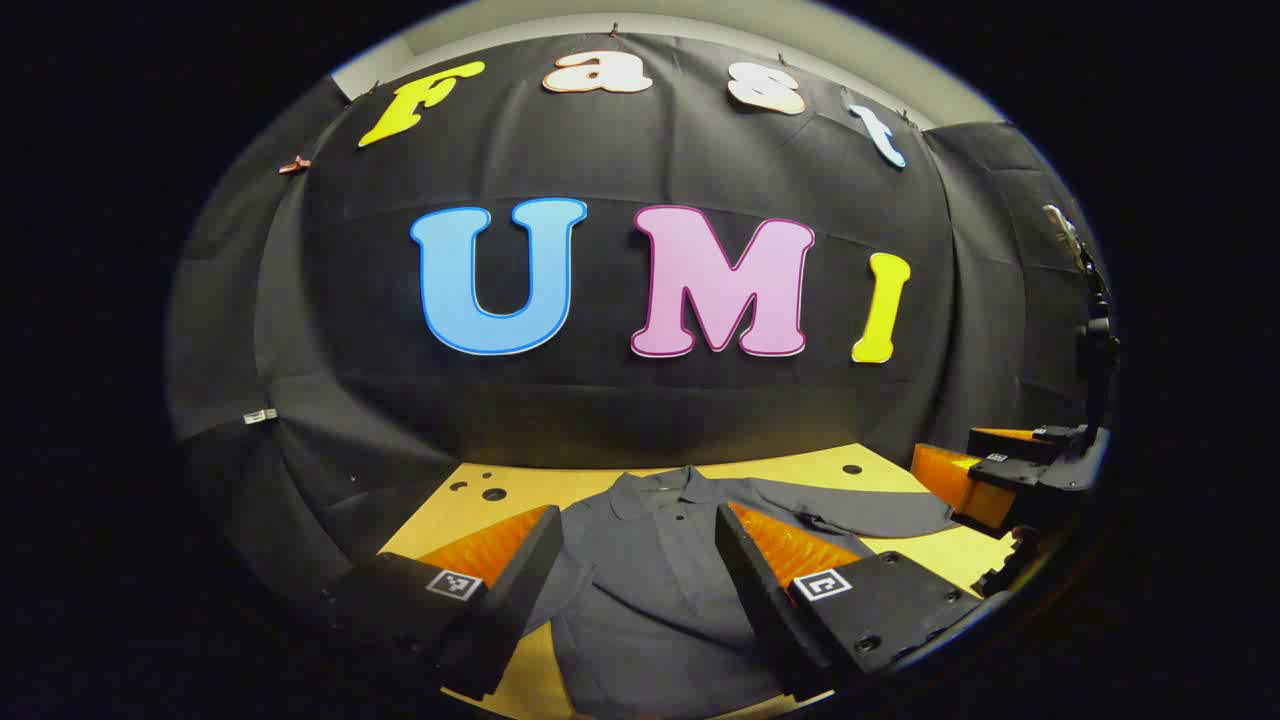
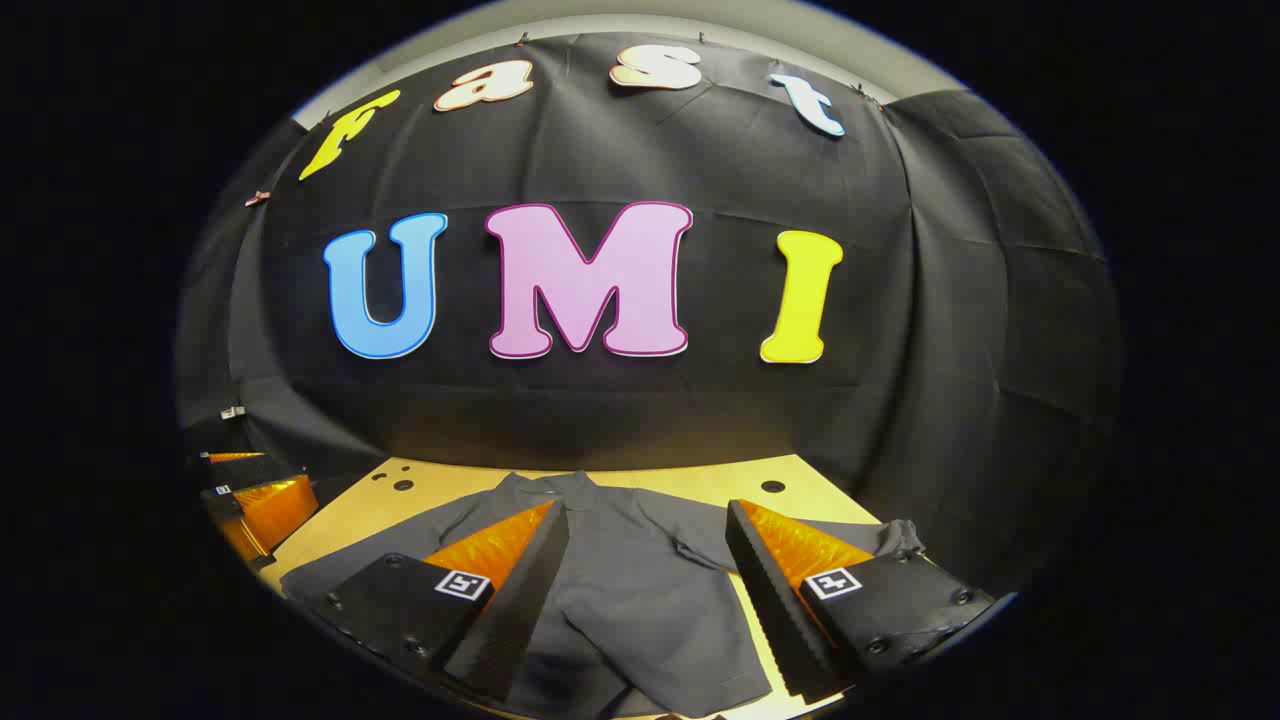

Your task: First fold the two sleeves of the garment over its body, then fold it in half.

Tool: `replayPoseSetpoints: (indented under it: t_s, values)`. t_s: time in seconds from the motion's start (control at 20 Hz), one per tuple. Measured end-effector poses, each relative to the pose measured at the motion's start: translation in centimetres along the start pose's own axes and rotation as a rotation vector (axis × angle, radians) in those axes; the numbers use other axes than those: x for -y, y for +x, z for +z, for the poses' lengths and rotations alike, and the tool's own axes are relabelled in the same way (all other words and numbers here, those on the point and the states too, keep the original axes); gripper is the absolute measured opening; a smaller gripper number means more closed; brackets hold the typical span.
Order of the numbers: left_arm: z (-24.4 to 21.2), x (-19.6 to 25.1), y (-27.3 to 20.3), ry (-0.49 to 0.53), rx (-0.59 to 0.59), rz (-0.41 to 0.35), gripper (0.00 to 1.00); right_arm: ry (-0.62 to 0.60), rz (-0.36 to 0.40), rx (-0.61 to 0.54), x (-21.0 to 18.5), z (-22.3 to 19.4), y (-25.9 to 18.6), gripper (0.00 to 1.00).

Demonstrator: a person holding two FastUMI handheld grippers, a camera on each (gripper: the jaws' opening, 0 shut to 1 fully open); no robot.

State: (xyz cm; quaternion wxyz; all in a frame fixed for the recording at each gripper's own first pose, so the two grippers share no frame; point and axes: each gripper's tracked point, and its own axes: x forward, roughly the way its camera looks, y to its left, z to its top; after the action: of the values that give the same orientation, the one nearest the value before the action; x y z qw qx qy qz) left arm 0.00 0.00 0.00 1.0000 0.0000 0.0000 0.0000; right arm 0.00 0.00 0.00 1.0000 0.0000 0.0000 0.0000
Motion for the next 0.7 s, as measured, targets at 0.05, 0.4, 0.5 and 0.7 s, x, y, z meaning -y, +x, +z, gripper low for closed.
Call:
replayPoseSetpoints:
  t_s: [0.05,0.4,0.5,0.7]
  values:
    - [-0.1,0.3,0.1,0.006,-0.001,-0.011,0.97,0.005,0.012,-0.005,-0.2,-0.1,-0.1,0.98]
    - [0.1,1.4,0.8,0.030,-0.004,-0.026,0.97,0.007,0.024,0.004,0.5,0.2,0.2,0.98]
    - [-0.2,1.7,0.9,0.029,-0.006,-0.030,0.97,0.015,0.012,0.006,1.2,0.2,0.5,0.98]
    - [-0.5,2.0,1.0,0.023,-0.011,-0.020,0.97,0.006,0.014,0.005,1.7,0.1,0.8,0.97]
